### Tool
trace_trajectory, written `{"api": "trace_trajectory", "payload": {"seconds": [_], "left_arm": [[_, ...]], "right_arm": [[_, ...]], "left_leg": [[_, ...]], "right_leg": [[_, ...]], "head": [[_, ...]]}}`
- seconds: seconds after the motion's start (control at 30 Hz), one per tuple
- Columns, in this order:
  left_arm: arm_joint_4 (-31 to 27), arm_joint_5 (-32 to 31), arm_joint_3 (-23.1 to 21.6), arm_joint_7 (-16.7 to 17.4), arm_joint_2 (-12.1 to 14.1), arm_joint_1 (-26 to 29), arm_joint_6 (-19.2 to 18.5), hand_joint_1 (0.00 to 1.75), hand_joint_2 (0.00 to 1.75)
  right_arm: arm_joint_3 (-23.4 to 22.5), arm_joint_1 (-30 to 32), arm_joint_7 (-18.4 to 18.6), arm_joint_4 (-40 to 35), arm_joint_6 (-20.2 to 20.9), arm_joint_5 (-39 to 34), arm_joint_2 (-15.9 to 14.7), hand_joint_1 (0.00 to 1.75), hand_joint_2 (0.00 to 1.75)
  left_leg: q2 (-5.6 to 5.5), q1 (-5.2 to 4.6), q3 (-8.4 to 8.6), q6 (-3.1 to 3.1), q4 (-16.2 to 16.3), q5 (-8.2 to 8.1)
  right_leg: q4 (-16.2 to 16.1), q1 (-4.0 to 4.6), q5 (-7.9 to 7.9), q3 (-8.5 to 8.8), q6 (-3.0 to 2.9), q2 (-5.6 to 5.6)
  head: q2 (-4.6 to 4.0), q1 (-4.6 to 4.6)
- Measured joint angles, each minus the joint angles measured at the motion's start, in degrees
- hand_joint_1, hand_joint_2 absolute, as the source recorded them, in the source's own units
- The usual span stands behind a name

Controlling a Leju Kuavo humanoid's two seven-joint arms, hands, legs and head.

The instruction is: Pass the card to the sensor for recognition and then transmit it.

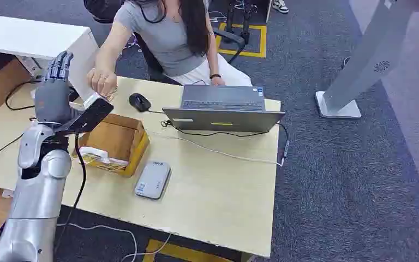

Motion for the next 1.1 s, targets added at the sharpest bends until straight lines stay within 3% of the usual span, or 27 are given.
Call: {"api": "trace_trajectory", "payload": {"seconds": [0.23, 0.27, 0.4, 1.1], "left_arm": [[2.60, -10.95, -5.31, 5.05, 3.30, -4.68, 2.82, 0.00, 1.75], [2.95, -12.50, -5.90, 5.77, 3.72, -5.17, 3.12, 1.75, 1.75], [3.61, -15.88, -7.28, 7.14, 4.72, -6.08, 3.80, 1.75, 1.75], [5.05, -13.14, -8.70, 5.88, 6.36, -6.64, 3.37, 1.75, 1.75]], "right_arm": [[-0.28, -0.11, 1.42, 0.46, -0.13, 4.02, -0.02, 0.00, 1.75], [-0.42, -0.14, 1.66, 0.50, -0.18, 4.61, -0.02, 0.00, 1.75], [-0.66, -0.17, 2.08, 0.59, -0.22, 6.18, 0.00, 0.00, 1.75], [-1.44, -0.29, 1.68, 0.63, -0.15, 7.23, 0.00, 0.00, 1.75]], "left_leg": [[-0.01, 0.00, -0.01, -0.02, 0.00, 0.02], [-0.01, 0.00, -0.01, -0.02, 0.00, 0.02], [-0.01, 0.00, -0.01, -0.03, 0.00, 0.02], [-0.01, 0.00, -0.03, -0.03, 0.00, 0.02]], "right_leg": [[0.02, 0.00, 0.01, 0.00, 0.00, 0.00], [0.02, 0.00, 0.01, 0.00, 0.01, 0.00], [0.02, 0.00, 0.01, 0.00, 0.01, 0.00], [0.02, 0.00, 0.01, 0.00, 0.01, -0.01]], "head": [[0.00, 0.00], [0.00, 0.04], [0.00, 0.00], [0.00, 0.02]]}}
